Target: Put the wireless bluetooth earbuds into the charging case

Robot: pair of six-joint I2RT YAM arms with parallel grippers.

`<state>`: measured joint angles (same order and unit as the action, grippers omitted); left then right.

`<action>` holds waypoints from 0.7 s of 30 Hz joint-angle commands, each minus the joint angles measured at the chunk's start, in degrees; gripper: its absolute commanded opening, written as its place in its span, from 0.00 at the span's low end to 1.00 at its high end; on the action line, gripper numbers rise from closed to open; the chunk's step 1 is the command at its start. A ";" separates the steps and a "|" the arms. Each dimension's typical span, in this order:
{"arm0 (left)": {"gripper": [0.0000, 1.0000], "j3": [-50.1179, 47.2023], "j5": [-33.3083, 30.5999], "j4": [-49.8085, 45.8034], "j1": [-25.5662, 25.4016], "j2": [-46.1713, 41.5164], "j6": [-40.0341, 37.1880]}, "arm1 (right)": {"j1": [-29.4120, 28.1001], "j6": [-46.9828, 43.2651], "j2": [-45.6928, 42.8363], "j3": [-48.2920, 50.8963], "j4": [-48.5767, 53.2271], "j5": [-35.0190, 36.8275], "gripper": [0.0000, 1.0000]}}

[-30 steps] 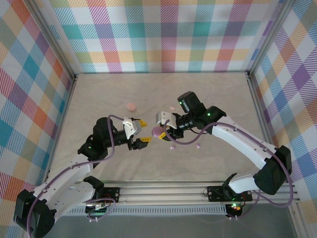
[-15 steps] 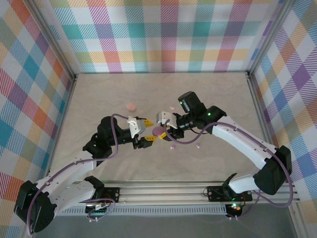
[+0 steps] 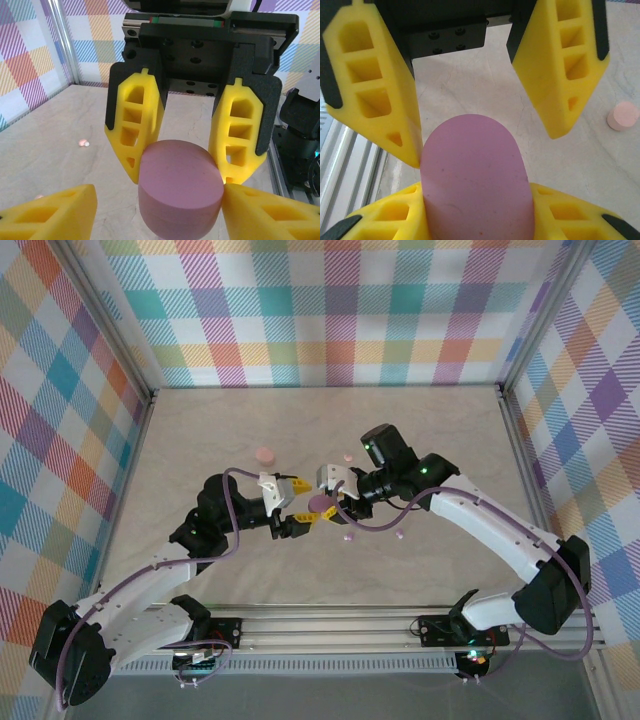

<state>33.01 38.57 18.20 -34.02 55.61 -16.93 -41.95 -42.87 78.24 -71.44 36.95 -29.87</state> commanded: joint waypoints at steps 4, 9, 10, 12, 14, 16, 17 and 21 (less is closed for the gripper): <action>0.61 0.03 2.04 -1.32 -0.85 0.77 -0.91 | -0.01 -0.11 -1.42 -0.81 -0.21 -3.00 0.07; 0.58 0.55 2.56 -1.92 -1.05 1.07 -1.24 | 0.02 0.07 -1.45 -0.85 -0.11 -3.27 0.07; 0.57 0.66 2.73 -2.02 -1.05 1.17 -1.36 | 0.03 0.07 -1.42 -0.89 -0.05 -3.40 0.07; 0.56 0.83 2.96 -2.19 -1.10 1.41 -1.42 | 0.00 0.07 -1.34 -0.89 -0.04 -3.44 0.07; 0.56 1.07 3.18 -2.46 -1.14 1.60 -1.61 | 0.01 0.16 -1.25 -0.98 -0.04 -3.62 0.07; 0.54 1.20 3.18 -2.23 -1.14 1.76 -1.62 | 0.03 0.22 -1.16 -1.04 -0.04 -3.86 0.07; 0.52 1.25 3.18 -2.03 -1.14 1.76 -1.62 | 0.03 0.16 -1.07 -0.99 0.05 -3.88 0.07; 0.44 1.66 3.58 -2.37 -1.09 2.20 -1.72 | 0.02 0.07 -0.98 -0.99 0.22 -4.04 0.07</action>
<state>33.06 41.12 16.23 -34.50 57.25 -17.61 -41.95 -42.68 78.15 -71.44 36.99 -30.52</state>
